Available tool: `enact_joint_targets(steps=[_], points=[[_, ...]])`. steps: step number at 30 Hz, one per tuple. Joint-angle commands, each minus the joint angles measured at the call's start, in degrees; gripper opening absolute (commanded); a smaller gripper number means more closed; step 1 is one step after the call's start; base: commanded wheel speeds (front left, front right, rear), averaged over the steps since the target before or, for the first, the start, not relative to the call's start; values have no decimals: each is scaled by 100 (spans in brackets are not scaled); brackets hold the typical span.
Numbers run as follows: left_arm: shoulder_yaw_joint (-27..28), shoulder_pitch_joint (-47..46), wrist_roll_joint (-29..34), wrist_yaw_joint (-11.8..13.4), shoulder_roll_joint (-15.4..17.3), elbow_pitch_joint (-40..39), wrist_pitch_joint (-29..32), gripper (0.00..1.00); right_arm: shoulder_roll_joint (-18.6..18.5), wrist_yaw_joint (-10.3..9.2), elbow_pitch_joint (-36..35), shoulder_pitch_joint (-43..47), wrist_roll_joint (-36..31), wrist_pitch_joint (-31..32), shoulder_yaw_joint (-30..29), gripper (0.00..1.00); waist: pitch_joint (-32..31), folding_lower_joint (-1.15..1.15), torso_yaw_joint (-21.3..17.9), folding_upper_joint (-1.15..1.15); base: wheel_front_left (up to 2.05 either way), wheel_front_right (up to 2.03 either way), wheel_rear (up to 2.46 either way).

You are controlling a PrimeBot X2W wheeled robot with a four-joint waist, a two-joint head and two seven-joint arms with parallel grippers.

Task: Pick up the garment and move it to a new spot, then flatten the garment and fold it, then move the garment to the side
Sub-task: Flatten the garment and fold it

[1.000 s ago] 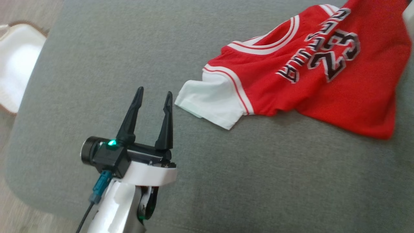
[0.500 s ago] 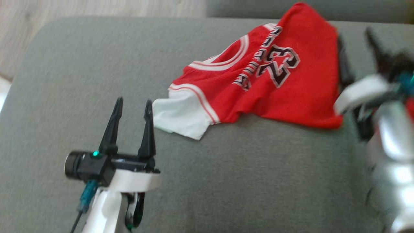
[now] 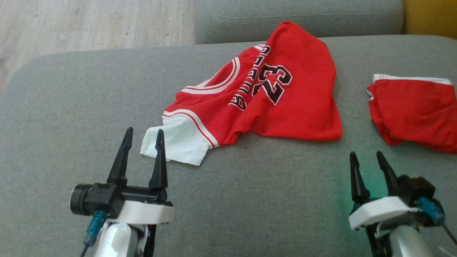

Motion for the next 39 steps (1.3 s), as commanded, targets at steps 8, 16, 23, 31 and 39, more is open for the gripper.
enact_joint_targets(steps=[8,16,23,31,39], points=[[230,-219,198,-5,29,407,-28,100,-12,-4,-650,-338,41,135,137,100,134,1,-64,0,0,0,0],[293,-1030,297,100,256,1974,240,100,-11,-4,-957,-372,62,229,176,100,462,1,-121,0,0,0,0],[394,-1700,265,193,424,2860,485,100,-11,-4,-1128,-479,45,279,211,100,745,1,-214,0,0,0,0],[282,-2089,202,23,458,3696,816,100,-11,-4,-1212,-532,12,263,192,100,903,1,-274,0,0,0,0],[232,-2233,105,-97,428,3962,643,0,-11,-4,-1115,-528,49,306,171,100,868,1,-229,0,0,0,0]])
